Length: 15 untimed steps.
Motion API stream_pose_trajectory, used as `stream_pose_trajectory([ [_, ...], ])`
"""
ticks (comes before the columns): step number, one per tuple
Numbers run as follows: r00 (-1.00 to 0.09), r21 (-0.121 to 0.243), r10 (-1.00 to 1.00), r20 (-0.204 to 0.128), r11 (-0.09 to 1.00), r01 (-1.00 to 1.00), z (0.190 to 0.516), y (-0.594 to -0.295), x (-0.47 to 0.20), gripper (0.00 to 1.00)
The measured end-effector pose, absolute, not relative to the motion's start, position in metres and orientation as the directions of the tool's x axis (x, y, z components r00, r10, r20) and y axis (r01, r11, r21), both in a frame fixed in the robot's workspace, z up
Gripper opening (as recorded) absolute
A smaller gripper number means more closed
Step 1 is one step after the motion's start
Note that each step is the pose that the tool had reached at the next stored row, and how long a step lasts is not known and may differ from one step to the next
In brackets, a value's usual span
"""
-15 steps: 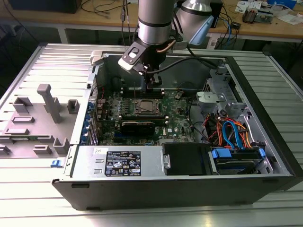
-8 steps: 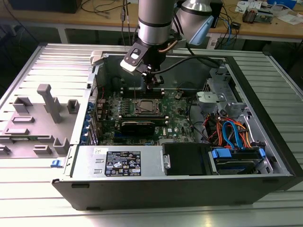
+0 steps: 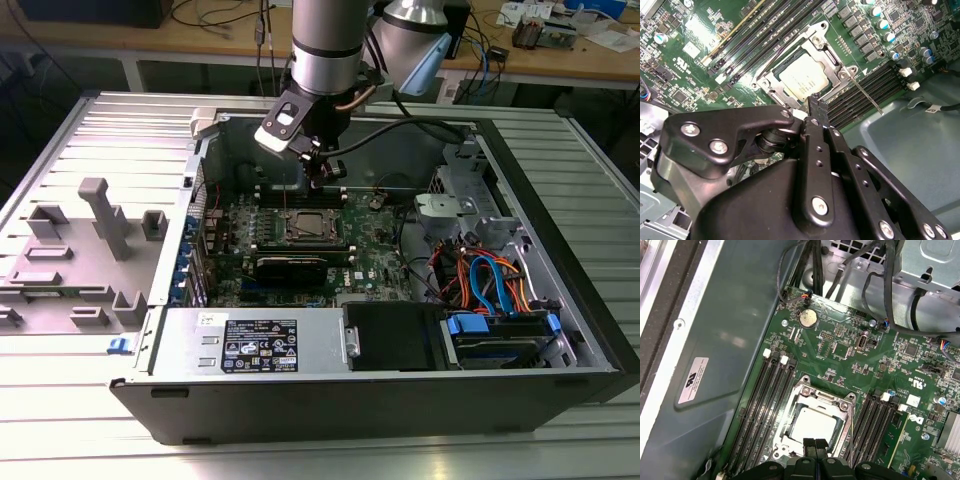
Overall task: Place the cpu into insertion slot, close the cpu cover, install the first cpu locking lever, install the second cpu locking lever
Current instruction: 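Install the first cpu locking lever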
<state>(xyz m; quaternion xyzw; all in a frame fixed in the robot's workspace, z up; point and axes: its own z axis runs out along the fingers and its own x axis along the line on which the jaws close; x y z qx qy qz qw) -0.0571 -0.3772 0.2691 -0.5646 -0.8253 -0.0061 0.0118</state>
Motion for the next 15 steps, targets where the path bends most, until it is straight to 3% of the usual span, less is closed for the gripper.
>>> stream_pose_trajectory([
  [15,-0.419,-0.003,0.908,0.026,0.419,0.908,0.2732,-0.3774,-0.058,0.11],
])
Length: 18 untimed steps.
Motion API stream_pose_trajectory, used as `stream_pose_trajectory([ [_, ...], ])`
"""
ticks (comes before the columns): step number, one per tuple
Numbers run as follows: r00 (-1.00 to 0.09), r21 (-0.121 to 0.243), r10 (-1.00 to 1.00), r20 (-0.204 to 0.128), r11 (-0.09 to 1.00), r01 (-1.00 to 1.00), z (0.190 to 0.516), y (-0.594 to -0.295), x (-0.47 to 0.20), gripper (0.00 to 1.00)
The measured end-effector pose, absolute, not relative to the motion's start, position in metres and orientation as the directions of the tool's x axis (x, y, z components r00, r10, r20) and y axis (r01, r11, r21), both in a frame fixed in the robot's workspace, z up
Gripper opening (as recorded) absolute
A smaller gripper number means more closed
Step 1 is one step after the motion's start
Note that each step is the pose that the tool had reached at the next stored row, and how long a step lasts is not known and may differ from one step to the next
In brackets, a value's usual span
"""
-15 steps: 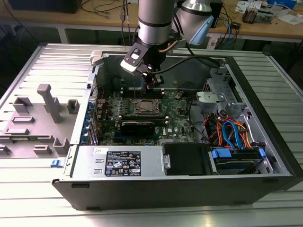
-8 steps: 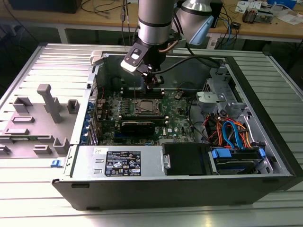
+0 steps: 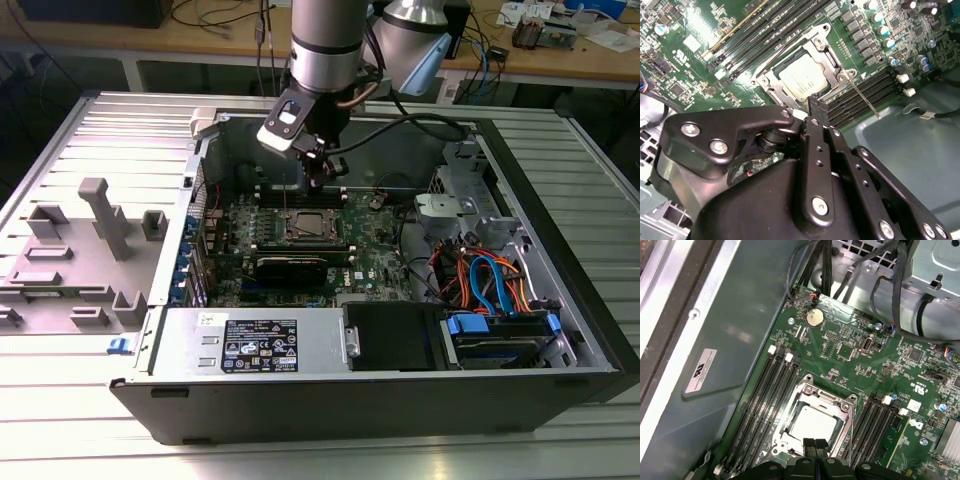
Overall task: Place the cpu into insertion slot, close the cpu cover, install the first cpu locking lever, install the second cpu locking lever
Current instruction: 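Install the first cpu locking lever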
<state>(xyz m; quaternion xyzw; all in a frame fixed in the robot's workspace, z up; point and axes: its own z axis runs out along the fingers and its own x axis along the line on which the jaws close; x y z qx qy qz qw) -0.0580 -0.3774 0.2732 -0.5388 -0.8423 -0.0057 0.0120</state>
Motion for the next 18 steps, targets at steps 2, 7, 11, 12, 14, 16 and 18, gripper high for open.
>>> stream_pose_trajectory([
  [2,-0.422,-0.004,0.906,0.026,0.422,0.907,0.2784,-0.3774,-0.058,0.11],
  [7,-0.511,-0.006,0.859,0.021,0.511,0.86,0.279,-0.3774,-0.0581,0.11],
  [11,-0.601,-0.006,0.799,0.021,0.601,0.799,0.279,-0.3774,-0.0581,0.11],
  [12,-0.627,-0.006,0.779,0.021,0.627,0.779,0.279,-0.3774,-0.0581,0.11],
  [14,-0.674,-0.006,0.738,0.021,0.674,0.739,0.279,-0.3774,-0.0581,0.11],
  [16,-0.711,-0.006,0.703,0.021,0.711,0.703,0.279,-0.3774,-0.0581,0.11],
  [18,-0.743,-0.006,0.669,0.021,0.743,0.669,0.279,-0.3774,-0.0581,0.11],
])
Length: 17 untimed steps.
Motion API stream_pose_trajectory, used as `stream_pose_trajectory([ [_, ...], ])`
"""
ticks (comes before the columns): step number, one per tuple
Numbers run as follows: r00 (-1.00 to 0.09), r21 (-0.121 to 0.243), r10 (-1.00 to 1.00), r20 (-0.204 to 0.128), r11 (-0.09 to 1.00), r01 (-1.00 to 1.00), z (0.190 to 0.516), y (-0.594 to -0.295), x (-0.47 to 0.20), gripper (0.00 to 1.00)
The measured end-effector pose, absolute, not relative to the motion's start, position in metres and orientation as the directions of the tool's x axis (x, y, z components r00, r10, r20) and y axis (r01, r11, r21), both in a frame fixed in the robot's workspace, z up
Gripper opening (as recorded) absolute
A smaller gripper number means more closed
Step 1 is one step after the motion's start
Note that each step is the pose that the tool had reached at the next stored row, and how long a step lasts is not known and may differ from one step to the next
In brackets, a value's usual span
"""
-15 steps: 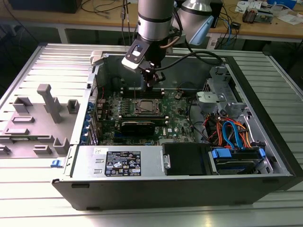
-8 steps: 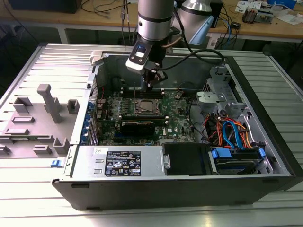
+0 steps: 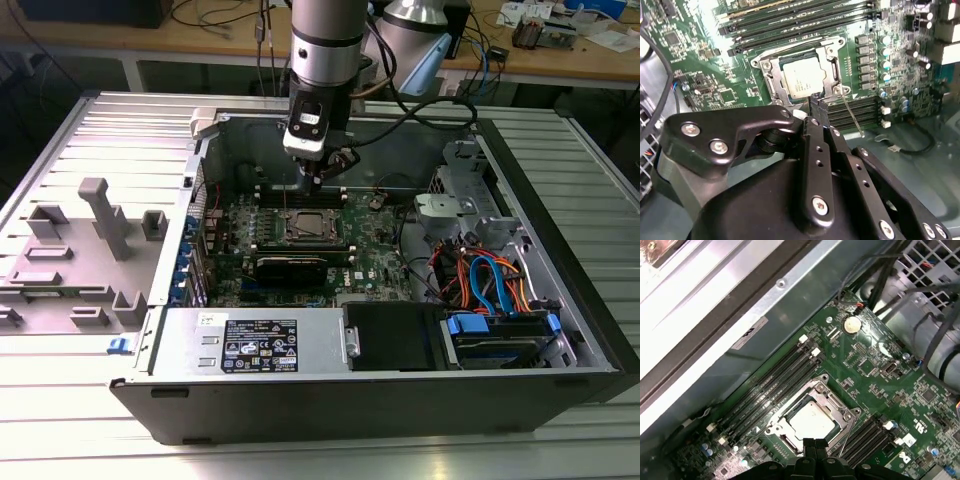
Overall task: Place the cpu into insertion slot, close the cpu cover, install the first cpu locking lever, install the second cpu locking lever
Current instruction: 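Install the first cpu locking lever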
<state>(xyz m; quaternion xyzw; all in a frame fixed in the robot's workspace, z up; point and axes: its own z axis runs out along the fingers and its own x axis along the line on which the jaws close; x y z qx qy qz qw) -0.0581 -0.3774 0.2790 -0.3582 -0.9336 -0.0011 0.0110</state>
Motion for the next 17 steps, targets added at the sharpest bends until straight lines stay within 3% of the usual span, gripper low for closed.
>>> stream_pose_trajectory([
  [17,-0.792,-0.006,0.61,0.021,0.793,0.61,0.2787,-0.3774,-0.0581,0.11],
])
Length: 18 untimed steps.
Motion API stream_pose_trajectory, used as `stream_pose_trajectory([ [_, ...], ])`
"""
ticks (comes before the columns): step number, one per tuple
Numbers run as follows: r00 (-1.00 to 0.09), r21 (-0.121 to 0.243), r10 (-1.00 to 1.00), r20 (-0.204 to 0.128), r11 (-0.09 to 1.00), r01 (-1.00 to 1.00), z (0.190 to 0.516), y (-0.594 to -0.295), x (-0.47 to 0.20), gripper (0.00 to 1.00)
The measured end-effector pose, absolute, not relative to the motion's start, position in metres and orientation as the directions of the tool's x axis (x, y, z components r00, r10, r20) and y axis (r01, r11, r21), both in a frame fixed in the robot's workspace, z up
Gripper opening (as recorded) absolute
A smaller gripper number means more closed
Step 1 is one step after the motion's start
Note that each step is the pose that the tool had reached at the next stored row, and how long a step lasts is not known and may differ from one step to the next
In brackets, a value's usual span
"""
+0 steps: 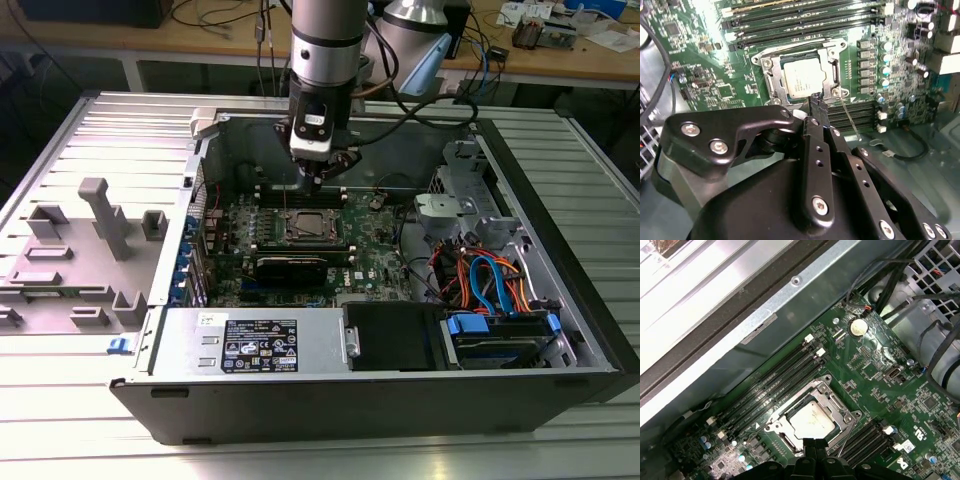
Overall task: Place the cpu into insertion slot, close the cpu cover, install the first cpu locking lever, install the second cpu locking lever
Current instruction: 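Install the first cpu locking lever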
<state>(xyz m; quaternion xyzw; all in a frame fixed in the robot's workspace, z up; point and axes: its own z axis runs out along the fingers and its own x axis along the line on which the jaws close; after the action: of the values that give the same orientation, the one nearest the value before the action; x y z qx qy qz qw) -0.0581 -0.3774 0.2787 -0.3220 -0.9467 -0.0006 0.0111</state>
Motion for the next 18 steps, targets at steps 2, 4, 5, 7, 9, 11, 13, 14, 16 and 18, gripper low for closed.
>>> stream_pose_trajectory([
  [2,-0.822,-0.006,0.569,0.021,0.822,0.569,0.2785,-0.3774,-0.0583,0.11],
  [4,-0.831,-0.004,0.556,0.022,0.831,0.556,0.2784,-0.3774,-0.0584,0.11],
  [5,-0.834,-0.004,0.552,0.023,0.834,0.552,0.2784,-0.3774,-0.0586,0.11],
  [7,-0.836,-0.004,0.548,0.023,0.836,0.548,0.2784,-0.3774,-0.0599,0.11],
  [9,-0.836,-0.004,0.548,0.023,0.837,0.548,0.2784,-0.3774,-0.0612,0.11],
  [11,-0.836,-0.004,0.548,0.023,0.837,0.548,0.2784,-0.3774,-0.0628,0.11],
  [13,-0.836,-0.004,0.548,0.023,0.837,0.548,0.2784,-0.3774,-0.0637,0.11],
  [14,-0.836,-0.004,0.548,0.023,0.837,0.548,0.2784,-0.3774,-0.0642,0.11],
  [16,-0.837,-0.004,0.547,0.023,0.837,0.547,0.2784,-0.3774,-0.0652,0.11],
  [18,-0.837,-0.004,0.546,0.023,0.838,0.546,0.2784,-0.3774,-0.067,0.11],
])
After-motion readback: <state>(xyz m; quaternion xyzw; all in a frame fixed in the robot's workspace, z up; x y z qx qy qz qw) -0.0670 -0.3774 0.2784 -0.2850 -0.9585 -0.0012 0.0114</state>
